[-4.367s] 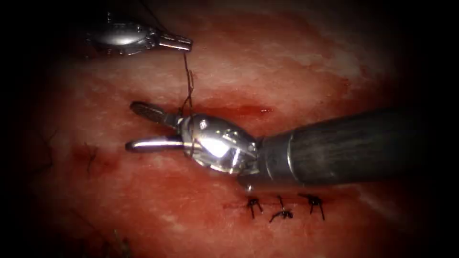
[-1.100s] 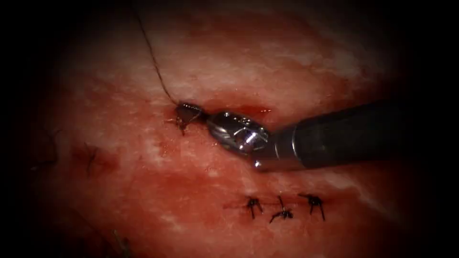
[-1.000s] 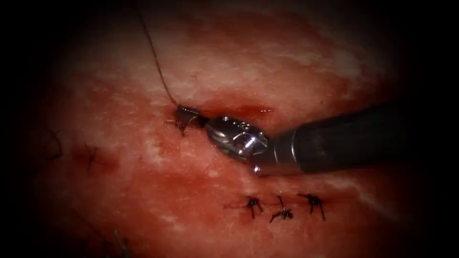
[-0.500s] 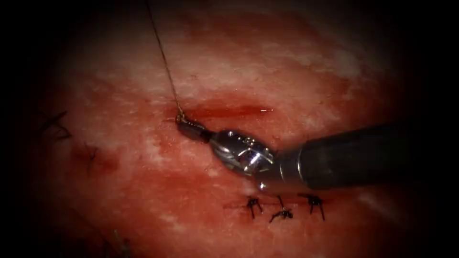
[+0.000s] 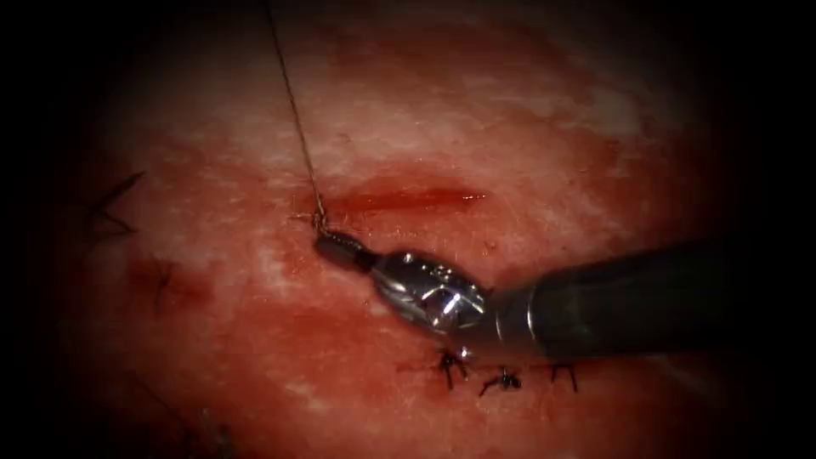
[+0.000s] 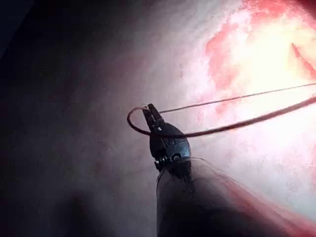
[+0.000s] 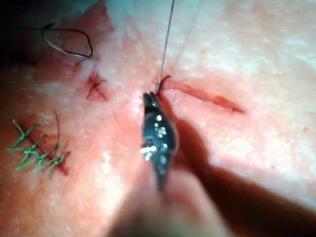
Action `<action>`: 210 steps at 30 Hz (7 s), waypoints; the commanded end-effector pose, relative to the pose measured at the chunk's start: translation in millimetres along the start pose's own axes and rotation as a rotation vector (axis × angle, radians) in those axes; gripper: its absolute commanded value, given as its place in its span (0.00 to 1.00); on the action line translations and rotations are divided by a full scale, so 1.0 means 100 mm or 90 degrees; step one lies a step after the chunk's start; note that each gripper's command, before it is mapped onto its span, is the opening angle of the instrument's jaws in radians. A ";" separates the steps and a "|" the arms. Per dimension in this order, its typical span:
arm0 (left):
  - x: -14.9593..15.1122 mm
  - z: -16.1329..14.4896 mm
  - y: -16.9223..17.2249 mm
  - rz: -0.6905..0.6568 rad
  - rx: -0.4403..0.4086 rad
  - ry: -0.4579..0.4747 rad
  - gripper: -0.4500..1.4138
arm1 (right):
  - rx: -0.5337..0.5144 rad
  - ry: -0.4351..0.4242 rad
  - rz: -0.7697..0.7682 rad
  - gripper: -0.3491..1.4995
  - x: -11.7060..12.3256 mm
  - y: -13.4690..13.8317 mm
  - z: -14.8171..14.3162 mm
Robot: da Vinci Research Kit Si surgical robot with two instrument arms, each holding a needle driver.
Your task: Wound Closure
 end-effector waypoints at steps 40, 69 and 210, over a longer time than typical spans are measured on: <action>0.018 -0.015 0.005 0.076 0.002 0.008 0.00 | 0.061 -0.045 -0.104 0.00 -0.031 -0.005 -0.003; 0.155 -0.103 0.152 -0.007 -0.148 0.029 0.00 | 0.099 0.007 -0.121 0.83 0.071 0.045 -0.006; -0.003 -0.055 0.425 -0.057 -0.335 -0.213 0.59 | -0.054 -0.028 -0.211 0.77 0.109 0.111 -0.184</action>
